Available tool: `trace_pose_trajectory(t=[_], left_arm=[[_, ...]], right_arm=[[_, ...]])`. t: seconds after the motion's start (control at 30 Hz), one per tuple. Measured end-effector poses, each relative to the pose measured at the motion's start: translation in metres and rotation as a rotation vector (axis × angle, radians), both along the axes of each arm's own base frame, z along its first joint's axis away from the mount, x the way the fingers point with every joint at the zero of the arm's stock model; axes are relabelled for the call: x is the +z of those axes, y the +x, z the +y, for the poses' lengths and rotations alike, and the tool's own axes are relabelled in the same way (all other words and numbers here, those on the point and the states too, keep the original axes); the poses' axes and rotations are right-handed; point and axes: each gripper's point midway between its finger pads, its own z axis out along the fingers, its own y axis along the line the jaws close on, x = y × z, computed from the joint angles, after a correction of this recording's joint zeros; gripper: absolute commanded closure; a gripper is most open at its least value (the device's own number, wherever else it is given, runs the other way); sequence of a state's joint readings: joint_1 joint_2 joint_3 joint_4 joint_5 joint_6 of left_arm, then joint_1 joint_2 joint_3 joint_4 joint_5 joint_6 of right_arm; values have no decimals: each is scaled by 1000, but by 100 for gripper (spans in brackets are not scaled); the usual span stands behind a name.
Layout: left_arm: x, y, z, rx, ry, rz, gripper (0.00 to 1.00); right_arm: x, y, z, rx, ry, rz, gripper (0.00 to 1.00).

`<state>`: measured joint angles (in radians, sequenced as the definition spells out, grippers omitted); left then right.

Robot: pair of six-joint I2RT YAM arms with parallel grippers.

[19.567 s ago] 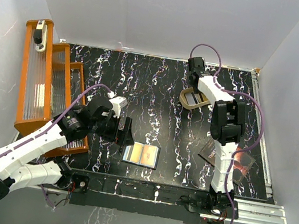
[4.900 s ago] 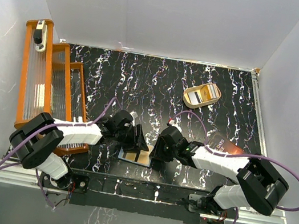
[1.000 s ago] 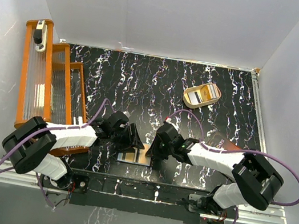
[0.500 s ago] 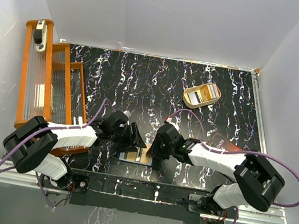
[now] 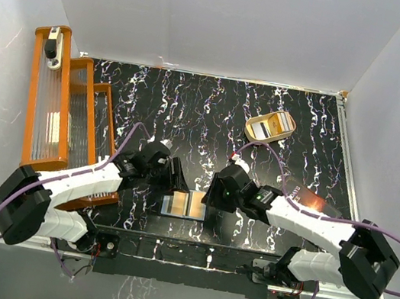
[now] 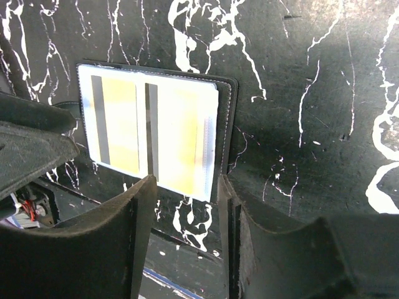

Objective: Put the credit cards into the card holder
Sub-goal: Close the card holder at the center of the board.

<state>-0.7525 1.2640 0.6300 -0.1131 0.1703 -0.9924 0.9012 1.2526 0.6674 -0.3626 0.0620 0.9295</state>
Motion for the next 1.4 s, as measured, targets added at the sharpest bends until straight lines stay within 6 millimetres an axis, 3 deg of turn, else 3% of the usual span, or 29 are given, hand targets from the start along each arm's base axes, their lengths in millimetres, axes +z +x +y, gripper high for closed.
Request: trace_pose_trajectory(t=[0.2, 0.43, 0.7, 1.13, 1.4], left_arm=[[-5, 2, 26, -3, 145, -11, 41], [-15, -4, 48, -15, 243, 15, 51], [-28, -7, 55, -33, 292, 47, 54], [-46, -16, 57, -60, 295, 82, 81], [-51, -19, 58, -56, 286, 96, 89]], right_arm=[[-1, -1, 1, -7, 11, 7, 51], [-15, -3, 2, -8, 8, 33, 46], [-28, -8, 2, -10, 12, 62, 43], [-30, -9, 14, 10, 70, 73, 43], [-29, -10, 17, 4, 92, 82, 43]])
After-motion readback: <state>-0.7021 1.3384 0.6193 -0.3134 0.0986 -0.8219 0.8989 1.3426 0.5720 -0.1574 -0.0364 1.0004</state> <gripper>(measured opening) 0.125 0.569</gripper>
